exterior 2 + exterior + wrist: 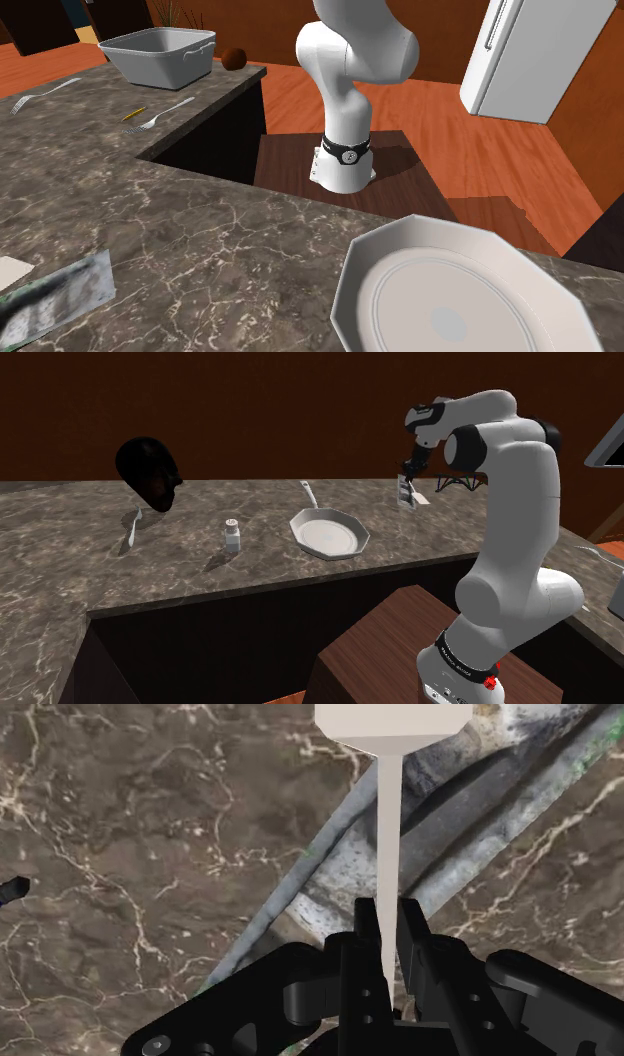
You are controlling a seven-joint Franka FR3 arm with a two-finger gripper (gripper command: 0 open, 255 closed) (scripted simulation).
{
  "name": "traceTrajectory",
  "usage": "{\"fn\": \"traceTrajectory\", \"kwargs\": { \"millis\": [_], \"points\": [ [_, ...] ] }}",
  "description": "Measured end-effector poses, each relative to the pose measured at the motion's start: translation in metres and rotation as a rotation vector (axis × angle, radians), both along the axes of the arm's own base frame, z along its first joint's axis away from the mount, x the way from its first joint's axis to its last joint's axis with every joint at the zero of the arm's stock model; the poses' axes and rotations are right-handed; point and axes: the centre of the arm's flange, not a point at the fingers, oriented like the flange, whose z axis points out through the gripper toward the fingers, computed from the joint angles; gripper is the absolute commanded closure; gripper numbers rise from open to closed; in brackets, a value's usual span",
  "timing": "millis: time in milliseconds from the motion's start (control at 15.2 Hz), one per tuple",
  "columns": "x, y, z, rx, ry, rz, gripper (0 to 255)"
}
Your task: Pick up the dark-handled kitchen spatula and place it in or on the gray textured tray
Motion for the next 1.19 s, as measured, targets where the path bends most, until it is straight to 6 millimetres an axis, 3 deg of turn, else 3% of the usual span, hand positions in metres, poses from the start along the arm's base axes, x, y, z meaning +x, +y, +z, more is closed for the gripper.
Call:
{"fn": "traceTrajectory", "kwargs": {
  "millis": [330, 660, 726, 1188],
  "points": [
    [-0.001, 0.001, -0.024, 0.0, 0.0, 0.0, 255],
    [0.0, 0.0, -0.027, 0.0, 0.0, 0.0, 255],
    [0.0, 0.0, -0.027, 0.0, 0.0, 0.0, 0],
    [0.0, 0.0, -0.02, 0.0, 0.0, 0.0, 0]
  ]
}}
